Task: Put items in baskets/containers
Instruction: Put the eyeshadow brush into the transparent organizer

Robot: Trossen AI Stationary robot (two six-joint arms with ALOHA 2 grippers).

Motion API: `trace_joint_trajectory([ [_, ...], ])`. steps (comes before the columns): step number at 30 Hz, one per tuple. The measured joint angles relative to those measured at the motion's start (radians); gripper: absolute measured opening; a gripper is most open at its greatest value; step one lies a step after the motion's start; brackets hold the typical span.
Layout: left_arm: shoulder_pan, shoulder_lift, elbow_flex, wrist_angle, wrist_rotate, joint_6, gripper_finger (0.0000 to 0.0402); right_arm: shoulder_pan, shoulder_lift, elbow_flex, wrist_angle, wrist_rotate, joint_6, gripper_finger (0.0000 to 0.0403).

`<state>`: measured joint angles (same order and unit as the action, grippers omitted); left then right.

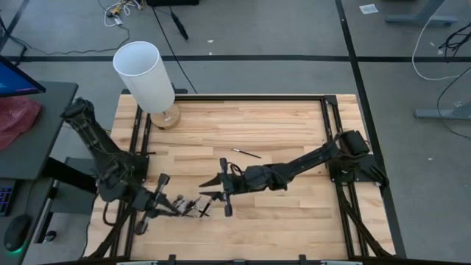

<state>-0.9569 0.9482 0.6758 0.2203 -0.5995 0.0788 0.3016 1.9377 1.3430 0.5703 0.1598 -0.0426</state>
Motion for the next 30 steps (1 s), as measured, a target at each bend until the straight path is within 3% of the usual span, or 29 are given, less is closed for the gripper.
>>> trace_joint_trajectory([
  [4,-0.047,-0.002,0.020,-0.079,0.001,-0.093,0.0018,0.009,-0.008,0.000,-0.011,0.013,-0.002,0.0099],
  [9,-0.055,-0.002,-0.045,-0.092,-0.033,-0.257,0.0025,0.009,-0.004,0.000,-0.011,0.015,0.008,0.0092],
  [15,0.018,-0.002,-0.142,-0.028,-0.081,-0.303,0.0018,0.025,-0.006,-0.001,-0.013,0.014,-0.018,0.0085],
  [21,0.202,-0.002,-0.240,0.128,0.110,-0.304,0.0022,0.066,-0.038,-0.002,-0.008,0.103,-0.091,0.0084],
  [27,0.356,0.002,-0.285,0.128,0.265,-0.365,0.0020,0.079,-0.039,-0.002,-0.011,0.120,-0.101,0.0084],
  [30,0.388,0.002,-0.300,0.127,0.289,-0.388,0.0025,0.079,-0.039,-0.002,-0.022,0.121,-0.092,0.0084],
])
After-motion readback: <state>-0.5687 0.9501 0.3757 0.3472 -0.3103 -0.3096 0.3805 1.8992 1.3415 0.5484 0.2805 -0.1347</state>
